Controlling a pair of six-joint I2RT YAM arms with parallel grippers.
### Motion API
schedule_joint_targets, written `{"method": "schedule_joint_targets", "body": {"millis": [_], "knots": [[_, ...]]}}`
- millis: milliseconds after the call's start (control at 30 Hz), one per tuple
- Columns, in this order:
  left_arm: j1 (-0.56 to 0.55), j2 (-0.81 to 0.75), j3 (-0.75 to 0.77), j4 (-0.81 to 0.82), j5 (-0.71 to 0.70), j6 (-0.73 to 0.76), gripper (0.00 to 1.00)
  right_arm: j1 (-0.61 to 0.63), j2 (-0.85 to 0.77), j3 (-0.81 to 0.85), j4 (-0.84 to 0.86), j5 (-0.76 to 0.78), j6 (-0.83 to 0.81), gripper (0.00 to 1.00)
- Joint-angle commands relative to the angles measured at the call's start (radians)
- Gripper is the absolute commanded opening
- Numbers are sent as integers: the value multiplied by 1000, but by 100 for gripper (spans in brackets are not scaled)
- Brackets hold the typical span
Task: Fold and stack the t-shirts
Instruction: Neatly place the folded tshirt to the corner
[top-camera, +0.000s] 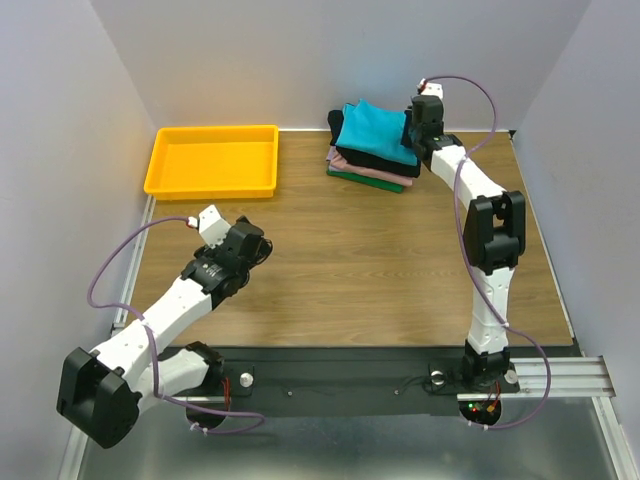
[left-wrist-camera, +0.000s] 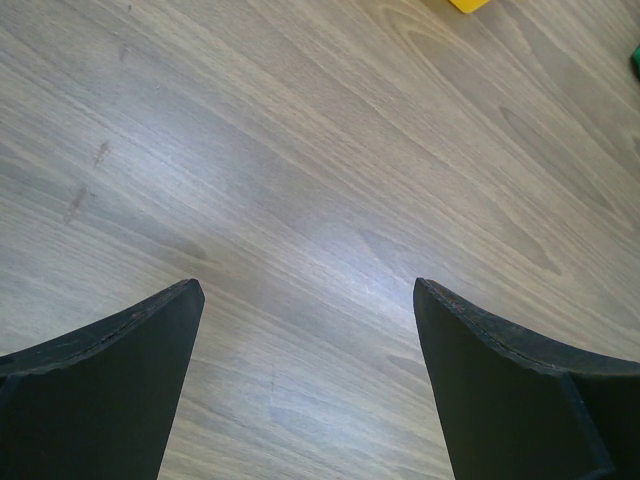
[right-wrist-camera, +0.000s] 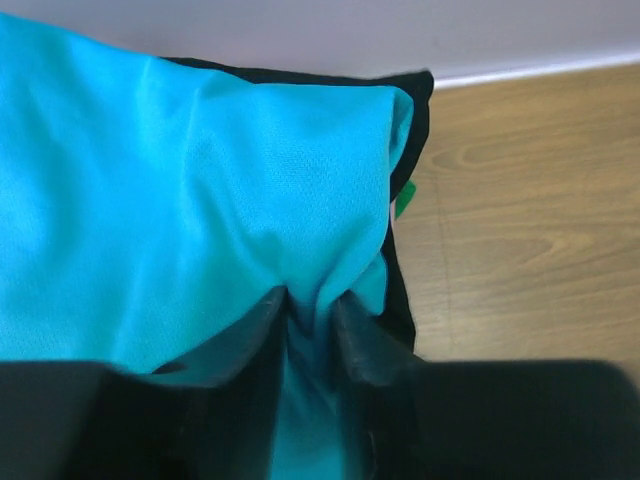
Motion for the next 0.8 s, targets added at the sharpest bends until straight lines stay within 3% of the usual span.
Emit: {"method": "schedule_joint_targets", "body": {"millis": [0, 33, 67, 233, 467, 633, 767], "knots": [[6, 5, 43, 2, -11, 19, 98, 1, -35, -14, 50, 17, 24, 42], [6, 5, 49, -1, -9, 22, 98, 1, -53, -23, 49, 17, 23, 83], [6, 5, 52, -5, -9, 22, 98, 1, -64, -29, 44, 18, 24, 100], [6, -14, 63, -21, 3, 23, 98, 1, -165, -69, 36, 35, 33, 100], [6, -96, 75, -36, 9, 39, 99, 1, -375, -237, 21, -104, 85, 100], [6, -172, 77, -33, 11, 29, 98, 1, -651, -480, 19, -158, 197, 100], [8, -226, 54, -21, -6, 25, 98, 1, -855, -796, 19, -206, 324, 100]]}}
